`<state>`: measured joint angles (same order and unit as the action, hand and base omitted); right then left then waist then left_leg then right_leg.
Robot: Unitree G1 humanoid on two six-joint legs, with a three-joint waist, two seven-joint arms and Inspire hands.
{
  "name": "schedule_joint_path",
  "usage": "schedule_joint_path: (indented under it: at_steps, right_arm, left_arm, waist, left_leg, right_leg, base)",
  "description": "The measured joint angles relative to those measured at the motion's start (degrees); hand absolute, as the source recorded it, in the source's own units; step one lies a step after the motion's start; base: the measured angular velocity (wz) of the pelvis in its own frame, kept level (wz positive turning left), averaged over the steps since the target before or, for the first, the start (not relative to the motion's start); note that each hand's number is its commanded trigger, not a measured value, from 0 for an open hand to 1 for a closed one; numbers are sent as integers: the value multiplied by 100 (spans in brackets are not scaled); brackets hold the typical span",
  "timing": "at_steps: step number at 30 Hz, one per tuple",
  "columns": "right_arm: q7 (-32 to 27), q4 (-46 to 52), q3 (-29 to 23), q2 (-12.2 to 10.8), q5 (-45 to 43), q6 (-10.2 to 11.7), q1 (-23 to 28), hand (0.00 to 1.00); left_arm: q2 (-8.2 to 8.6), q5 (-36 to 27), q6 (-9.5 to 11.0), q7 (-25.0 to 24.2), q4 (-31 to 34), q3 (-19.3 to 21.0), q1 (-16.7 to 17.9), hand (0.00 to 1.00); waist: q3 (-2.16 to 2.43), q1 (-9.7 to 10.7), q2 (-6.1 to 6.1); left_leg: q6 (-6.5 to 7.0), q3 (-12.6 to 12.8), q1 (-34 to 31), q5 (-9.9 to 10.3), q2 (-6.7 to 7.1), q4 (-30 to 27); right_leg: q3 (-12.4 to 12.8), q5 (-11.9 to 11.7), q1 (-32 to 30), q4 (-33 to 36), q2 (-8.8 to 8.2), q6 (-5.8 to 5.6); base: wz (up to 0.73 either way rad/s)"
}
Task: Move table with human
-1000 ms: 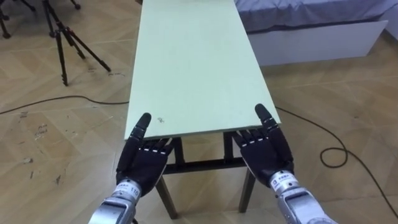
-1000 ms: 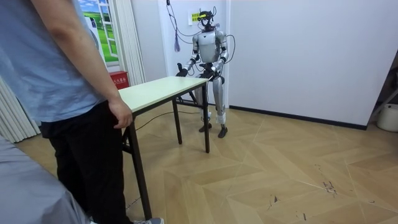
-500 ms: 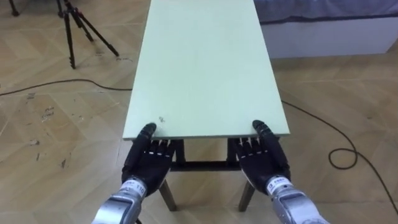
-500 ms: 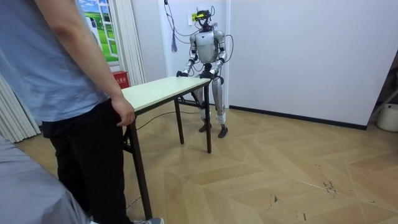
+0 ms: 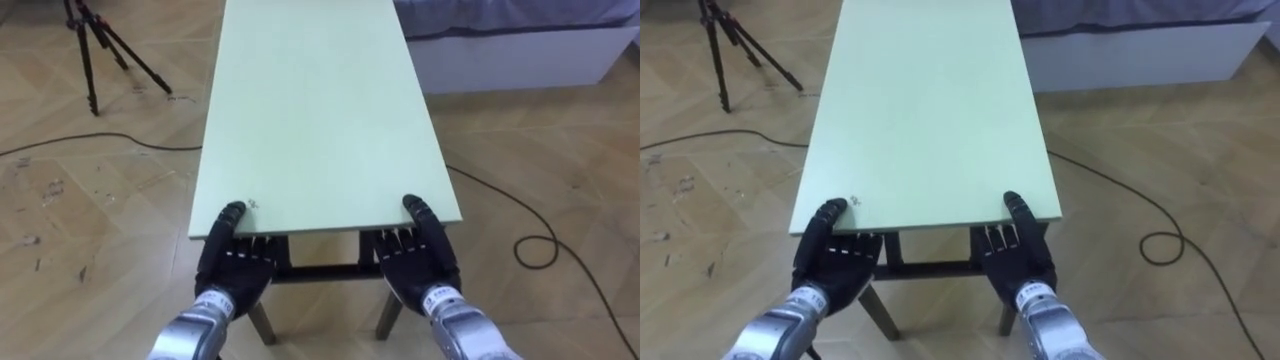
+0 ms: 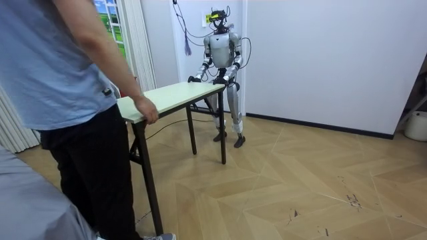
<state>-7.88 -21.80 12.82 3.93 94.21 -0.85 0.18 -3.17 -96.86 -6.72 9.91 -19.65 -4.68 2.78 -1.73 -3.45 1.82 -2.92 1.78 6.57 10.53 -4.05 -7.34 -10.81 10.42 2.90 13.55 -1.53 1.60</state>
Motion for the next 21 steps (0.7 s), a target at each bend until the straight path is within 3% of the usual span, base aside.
schedule_joint_path:
  at_steps: [21]
  right_arm:
    - [-27,43,18,-8,-40,31,-6,100]
  left_arm:
    - [39,17,54,38,1,0,0,100]
  waist:
    - [3,6,80]
  left_leg:
    - [0,128,-14,0,3,-14]
  right_leg:
    - [53,0,-3,-15,1,0]
  base:
    - [0]
